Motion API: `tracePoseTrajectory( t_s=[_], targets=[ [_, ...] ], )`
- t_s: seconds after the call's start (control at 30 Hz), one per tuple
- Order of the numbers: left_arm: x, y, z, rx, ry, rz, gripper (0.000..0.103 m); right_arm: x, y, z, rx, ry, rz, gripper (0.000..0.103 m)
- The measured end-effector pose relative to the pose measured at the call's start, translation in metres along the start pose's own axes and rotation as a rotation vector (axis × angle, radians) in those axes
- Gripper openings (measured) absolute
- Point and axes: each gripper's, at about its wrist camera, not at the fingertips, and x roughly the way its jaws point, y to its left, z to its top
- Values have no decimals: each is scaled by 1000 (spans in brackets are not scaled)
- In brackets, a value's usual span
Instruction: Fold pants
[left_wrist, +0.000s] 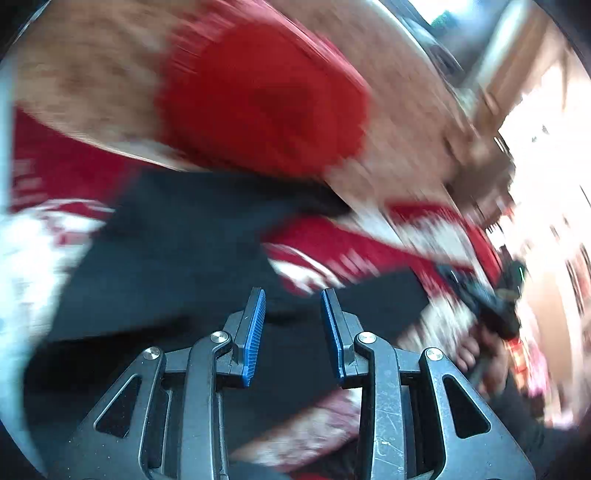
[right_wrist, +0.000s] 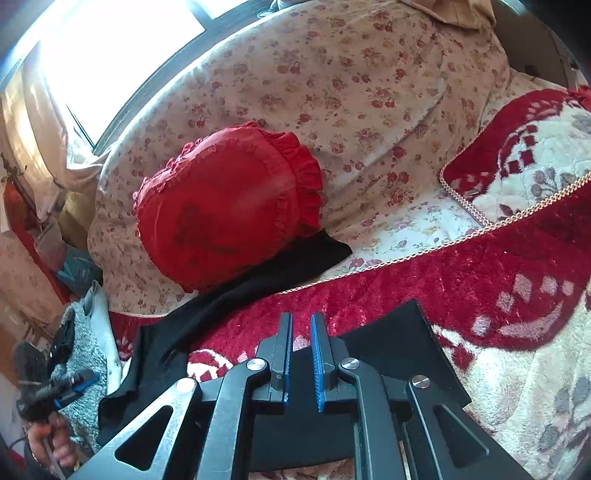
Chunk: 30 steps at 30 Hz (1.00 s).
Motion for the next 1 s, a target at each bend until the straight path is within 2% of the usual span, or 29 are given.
tracePoseTrajectory(
  t_s=[0.07,0.13,0.2,0.27,0.33,0.37,0.4,0.43,0.47,0.5,0.57,0.63,0.7,0.73,0.77,0.8,0.83,0.87,0.9,0.97,1.0],
  targets=[
    [26,-1,6,-20,41,-24,29,0,-2,0,2,5,-3,8],
    [35,20,11,-85,79,22,29,0,-5,0,11,7,-8,9],
    [30,52,6,-187,107,165,29,1,-7,0,19,15,-15,9],
    [10,75,-1,-252,73,254,29,2,-9,0,23,16,-15,9],
    [-45,100,0,-309,-121,427,29,2,-9,0,21,17,-11,9],
    [-92,113,0,-381,-310,568,29,2,-9,0,19,18,-9,9],
    [-122,118,-5,-443,-424,645,30,3,-8,0,17,19,-8,9],
    [-144,122,-11,-493,-502,683,30,3,-8,0,15,18,-6,9],
    [-158,123,-16,-516,-543,676,30,3,-7,0,13,17,-6,10],
    [-167,117,-19,-497,-557,646,30,3,-7,0,12,16,-5,10],
    [-160,99,-22,-429,-534,632,30,4,-6,0,11,14,-4,10],
    [-143,79,-30,-386,-503,572,30,4,-7,0,12,18,-2,10],
    [-107,52,-40,-363,-445,463,30,3,-8,1,21,17,8,10],
    [-98,51,-45,-349,-424,428,30,3,-9,2,32,15,19,10],
    [-74,33,-52,-301,-387,377,30,3,-12,4,50,15,40,10],
    [-56,15,-55,-266,-365,358,30,4,-17,8,75,8,71,10],
    [-42,2,-60,-222,-348,350,30,8,-22,13,106,8,113,13],
    [-25,-14,-67,-137,-338,372,30,13,-26,19,133,20,132,17],
    [-19,-27,-70,-71,-328,432,30,21,-30,27,173,36,144,20],
    [-18,-47,-68,27,-372,475,31,44,-40,45,269,64,203,40],
    [-18,-50,-67,54,-384,468,40,63,-46,54,335,108,228,40]
  ],
)
